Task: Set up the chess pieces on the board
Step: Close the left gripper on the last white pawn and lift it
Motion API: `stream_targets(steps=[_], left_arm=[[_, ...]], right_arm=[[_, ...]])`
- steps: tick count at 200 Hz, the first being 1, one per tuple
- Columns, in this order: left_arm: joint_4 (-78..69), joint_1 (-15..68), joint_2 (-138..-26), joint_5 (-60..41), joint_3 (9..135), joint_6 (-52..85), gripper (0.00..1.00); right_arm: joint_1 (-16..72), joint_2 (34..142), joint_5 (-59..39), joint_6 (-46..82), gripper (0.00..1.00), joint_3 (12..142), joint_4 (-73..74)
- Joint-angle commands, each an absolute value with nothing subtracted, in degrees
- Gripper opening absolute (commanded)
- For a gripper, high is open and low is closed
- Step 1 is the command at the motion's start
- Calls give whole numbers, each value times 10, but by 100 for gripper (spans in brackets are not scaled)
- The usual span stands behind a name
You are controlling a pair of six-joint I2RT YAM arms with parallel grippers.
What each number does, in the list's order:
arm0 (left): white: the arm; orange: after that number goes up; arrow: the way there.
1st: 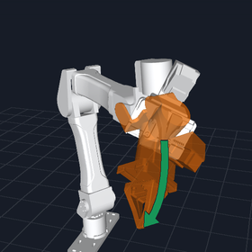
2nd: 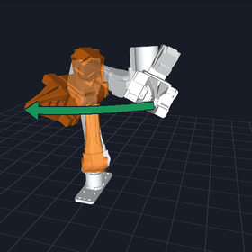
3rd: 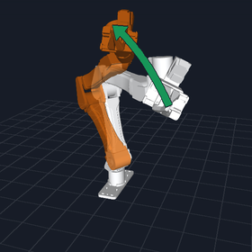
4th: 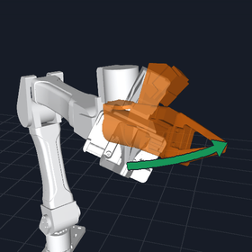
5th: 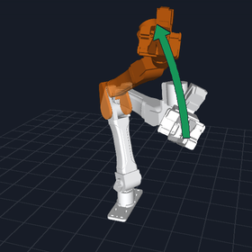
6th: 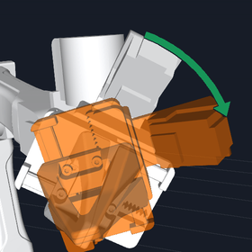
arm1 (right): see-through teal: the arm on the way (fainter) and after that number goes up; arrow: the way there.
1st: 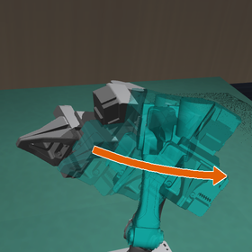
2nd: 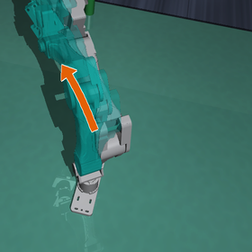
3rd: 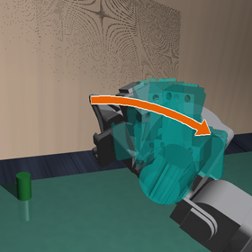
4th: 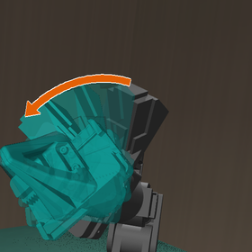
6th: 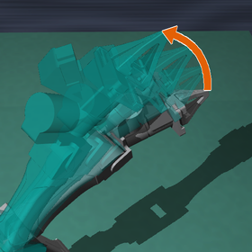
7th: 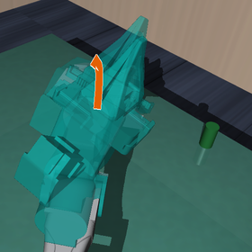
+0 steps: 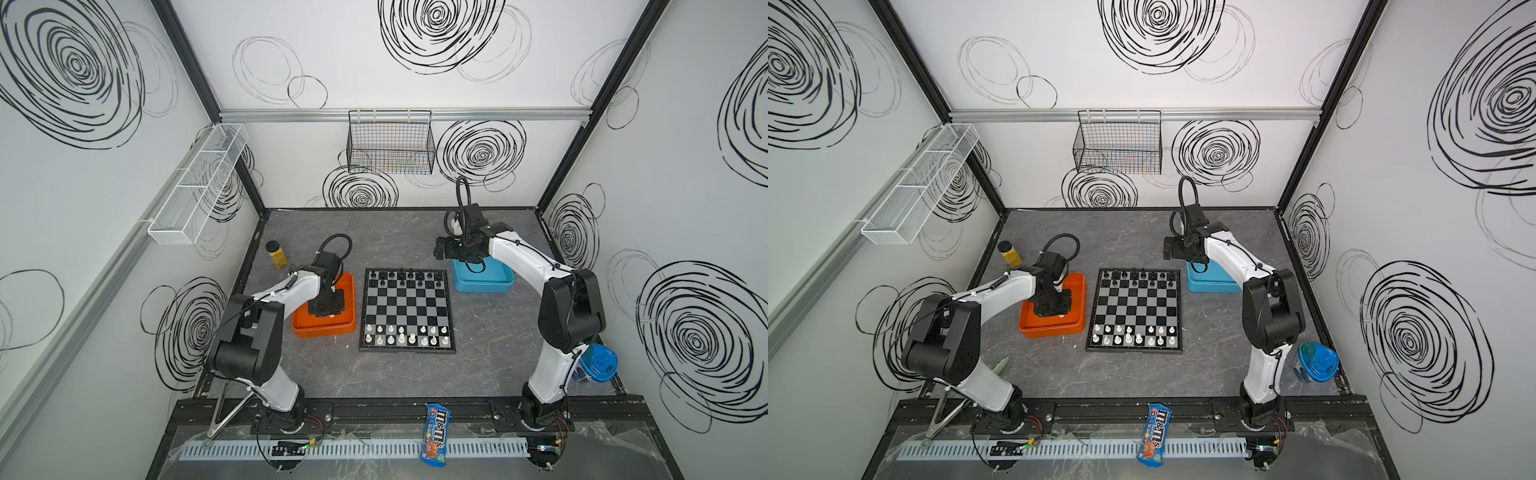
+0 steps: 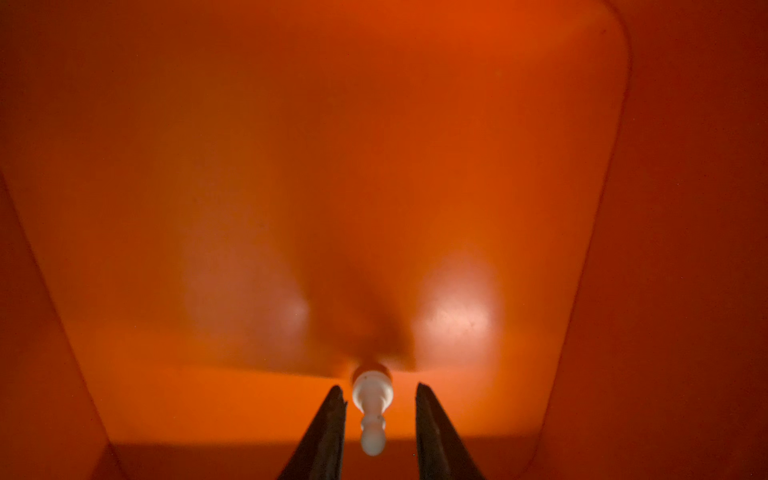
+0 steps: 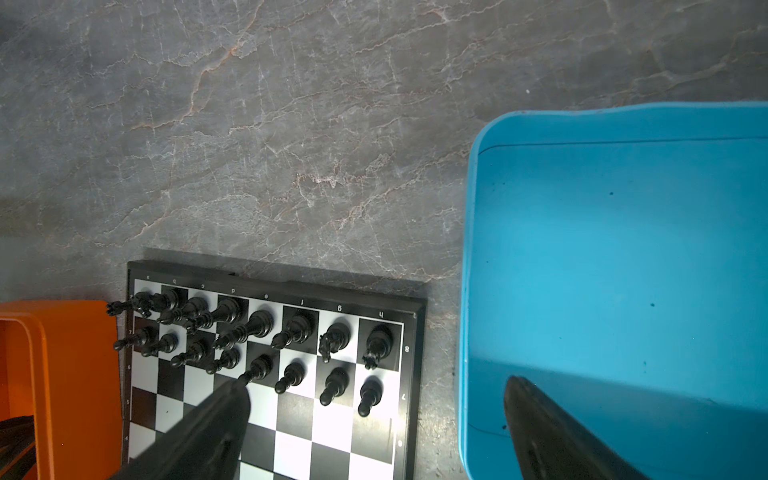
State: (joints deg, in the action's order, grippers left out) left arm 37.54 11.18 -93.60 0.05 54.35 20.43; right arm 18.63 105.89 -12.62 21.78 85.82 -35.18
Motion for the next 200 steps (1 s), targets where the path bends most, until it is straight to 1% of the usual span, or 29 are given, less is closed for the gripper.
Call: stream_targets(steps=[1,72,138,200], left_arm=[[374,107,-943,2,542,205,30],[373,107,-945,3,541,203,26],[375,107,-943,1,545,198,16],[396,108,-931,10,567,187,15]], right_arm=[[182,1051,-123,212,100,850,-343],[178,1051,-125,212,100,846,-336],[177,1052,-125,212,100,845,-335],[177,1052,-124,212,100,850,-335]])
